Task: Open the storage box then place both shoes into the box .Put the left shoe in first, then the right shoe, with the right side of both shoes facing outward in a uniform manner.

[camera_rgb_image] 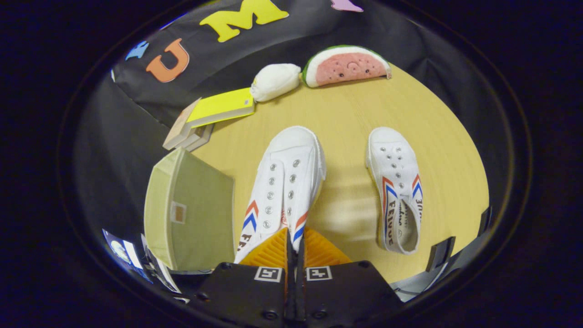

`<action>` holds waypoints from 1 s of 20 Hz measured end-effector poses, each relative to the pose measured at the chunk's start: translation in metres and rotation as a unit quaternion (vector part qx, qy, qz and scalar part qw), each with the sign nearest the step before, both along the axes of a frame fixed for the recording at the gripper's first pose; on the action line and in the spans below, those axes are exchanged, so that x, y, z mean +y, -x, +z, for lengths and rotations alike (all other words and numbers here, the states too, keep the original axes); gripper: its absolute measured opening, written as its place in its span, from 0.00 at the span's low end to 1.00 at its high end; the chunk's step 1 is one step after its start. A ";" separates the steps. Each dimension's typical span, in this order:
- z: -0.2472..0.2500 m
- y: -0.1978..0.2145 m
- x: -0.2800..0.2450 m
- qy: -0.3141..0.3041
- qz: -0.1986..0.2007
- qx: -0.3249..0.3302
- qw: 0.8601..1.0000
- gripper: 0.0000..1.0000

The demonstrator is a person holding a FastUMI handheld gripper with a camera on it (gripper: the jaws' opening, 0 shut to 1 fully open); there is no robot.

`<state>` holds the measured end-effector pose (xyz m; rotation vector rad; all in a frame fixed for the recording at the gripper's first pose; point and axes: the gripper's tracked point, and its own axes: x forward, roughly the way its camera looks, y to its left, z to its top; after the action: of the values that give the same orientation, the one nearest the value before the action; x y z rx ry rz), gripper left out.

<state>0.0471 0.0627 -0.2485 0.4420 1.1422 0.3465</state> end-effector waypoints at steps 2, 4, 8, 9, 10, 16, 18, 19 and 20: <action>0.035 0.009 0.010 -0.003 -0.005 -0.017 1.000 0.06; 0.068 0.018 0.024 -0.003 -0.004 -0.032 0.999 0.06; 0.119 0.028 0.070 -0.008 0.003 -0.057 0.998 0.06; 0.129 0.031 0.087 -0.012 0.010 -0.061 0.998 0.05; 0.137 0.034 0.105 -0.018 0.016 -0.062 0.998 0.06; 0.142 0.045 0.222 -0.052 0.054 -0.028 0.997 0.06; 0.129 0.045 0.251 -0.050 0.061 -0.011 0.997 0.06; 0.120 0.045 0.262 -0.045 0.065 -0.001 0.997 0.06; 0.107 0.046 0.271 -0.038 0.070 0.010 0.997 0.06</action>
<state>0.0009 0.3338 -0.1411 0.4347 1.1848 0.5101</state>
